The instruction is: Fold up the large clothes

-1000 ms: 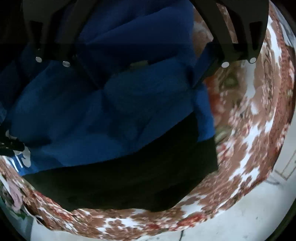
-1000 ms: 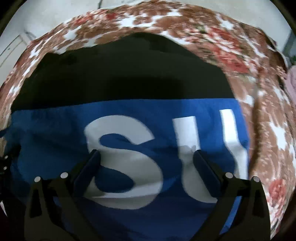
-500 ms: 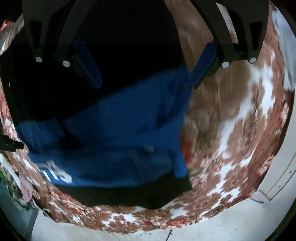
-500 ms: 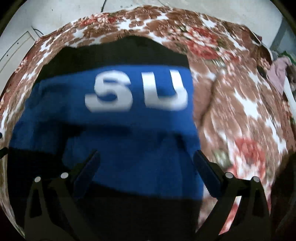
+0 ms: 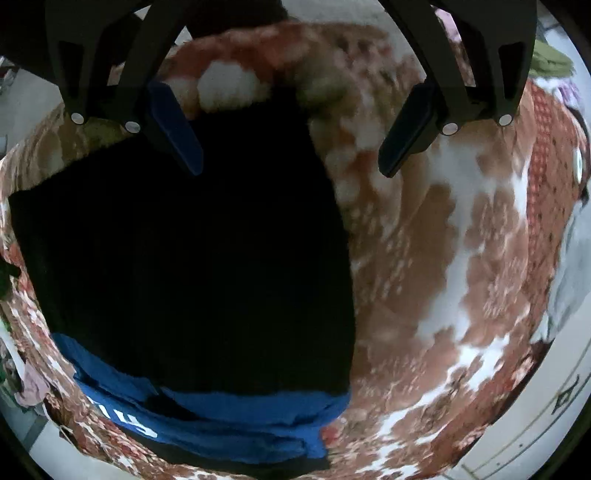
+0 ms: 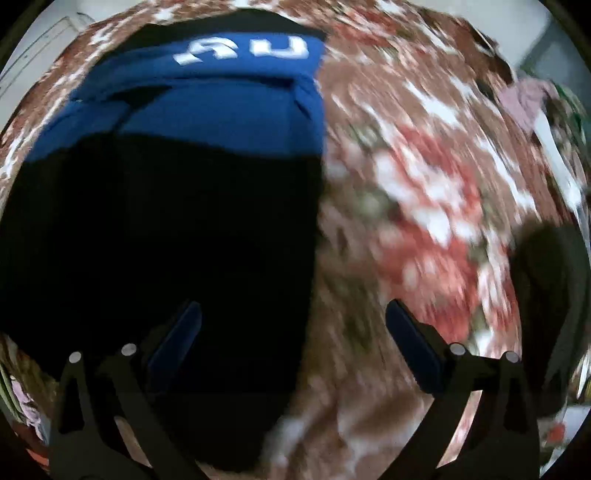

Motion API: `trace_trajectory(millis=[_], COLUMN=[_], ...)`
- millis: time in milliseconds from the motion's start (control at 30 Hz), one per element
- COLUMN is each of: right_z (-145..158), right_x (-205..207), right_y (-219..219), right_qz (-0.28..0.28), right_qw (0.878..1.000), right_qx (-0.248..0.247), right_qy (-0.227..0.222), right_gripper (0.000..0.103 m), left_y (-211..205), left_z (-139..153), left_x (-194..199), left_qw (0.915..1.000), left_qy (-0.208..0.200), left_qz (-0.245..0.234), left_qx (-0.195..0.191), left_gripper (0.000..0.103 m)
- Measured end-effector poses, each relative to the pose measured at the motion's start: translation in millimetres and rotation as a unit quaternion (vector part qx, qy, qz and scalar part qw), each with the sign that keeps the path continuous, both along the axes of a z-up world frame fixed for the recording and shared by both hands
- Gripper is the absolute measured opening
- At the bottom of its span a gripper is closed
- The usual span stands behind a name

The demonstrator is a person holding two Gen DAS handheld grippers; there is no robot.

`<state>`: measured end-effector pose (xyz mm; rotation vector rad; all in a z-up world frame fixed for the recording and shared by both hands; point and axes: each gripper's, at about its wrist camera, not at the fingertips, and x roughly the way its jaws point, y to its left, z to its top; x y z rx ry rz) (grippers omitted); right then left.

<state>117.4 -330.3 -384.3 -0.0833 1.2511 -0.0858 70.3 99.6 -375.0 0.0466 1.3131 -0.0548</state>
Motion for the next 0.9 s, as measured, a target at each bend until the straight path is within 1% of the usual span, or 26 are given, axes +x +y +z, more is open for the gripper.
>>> trace_trajectory(millis=[100, 167, 233, 300, 367, 400, 433, 467, 533, 567, 600, 633, 700, 733, 767, 833, 900], right_z=[-11.9, -18.2, -23.8, -25.7, -26.4, -29.0, -30.8, -31.6, -35.0, -37.5, -40.5, -42.8, -46.8, -46.9, -46.1, -41.5, -37.9], right_x=[-25.7, -36.9, -49.1, -55.4, -58.9, -60.0, -60.2, -61.0, -64.4, -66.2, -68.5, -70.0, -71.7, -71.9, -71.4, -66.8, -64.0], right_y=[-8.7, -11.3, -14.7, -19.9, -23.0, -23.0, -22.8, -22.0, -19.7, -18.5, -17.3, -16.5, -15.8, -15.4, -14.6, -9.9, -1.6], right_qz=[-0.015, -0.020, -0.031, -0.053, -0.072, -0.077, -0.080, -0.082, -0.086, -0.088, -0.091, -0.093, -0.099, -0.101, -0.101, -0.092, -0.083], right_qw=[0.999, 0.999, 0.998, 0.996, 0.994, 0.993, 0.991, 0.990, 0.987, 0.986, 0.985, 0.984, 0.982, 0.981, 0.981, 0.981, 0.982], right_qx=[0.009, 0.012, 0.017, 0.037, 0.055, 0.070, 0.079, 0.085, 0.107, 0.111, 0.116, 0.122, 0.130, 0.133, 0.137, 0.143, 0.147], right_qy=[0.032, 0.043, 0.054, 0.058, 0.059, 0.064, 0.069, 0.071, 0.080, 0.085, 0.089, 0.092, 0.096, 0.095, 0.094, 0.091, 0.090], right_gripper=[0.098, 0.098, 0.098, 0.098, 0.098, 0.098, 0.098, 0.098, 0.098, 0.098, 0.098, 0.097, 0.096, 0.094, 0.092, 0.091, 0.089], left_y=[8.4, 9.6, 11.5, 12.0, 8.9, 6.9, 4.5, 2.8, 2.1, 3.1, 4.9, 5.6, 7.1, 6.9, 6.5, 5.7, 4.1], left_z=[-4.8, -9.1, -17.1, -20.6, -20.6, -21.0, -22.7, -27.0, -39.2, -44.5, -50.6, -52.4, -49.9, -45.5, -39.8, -31.9, -34.1], left_x=[-10.6, -10.9, -8.6, -5.6, -5.0, -3.4, -3.2, -2.3, 0.1, 0.8, 0.9, 0.3, 1.3, 2.4, 3.9, 5.9, 7.8], left_qw=[0.9996, 0.9987, 0.9978, 0.9963, 0.9956, 0.9945, 0.9940, 0.9940, 0.9923, 0.9910, 0.9890, 0.9873, 0.9834, 0.9805, 0.9792, 0.9788, 0.9798], left_qy=[0.008, 0.009, 0.019, 0.020, 0.016, 0.011, 0.012, 0.019, 0.045, 0.056, 0.069, 0.071, 0.068, 0.063, 0.056, 0.045, 0.048], left_qz=[0.014, 0.024, 0.027, 0.033, 0.039, 0.032, 0.026, 0.024, 0.025, 0.030, 0.039, 0.045, 0.050, 0.050, 0.049, 0.048, 0.042], left_qx=[-0.024, -0.044, -0.058, -0.077, -0.084, -0.100, -0.105, -0.105, -0.112, -0.117, -0.125, -0.135, -0.161, -0.179, -0.189, -0.194, -0.189], left_gripper=[0.094, 0.094, 0.093, 0.092, 0.092, 0.092, 0.092, 0.092, 0.091, 0.089, 0.084, 0.083, 0.081, 0.079, 0.079, 0.081, 0.082])
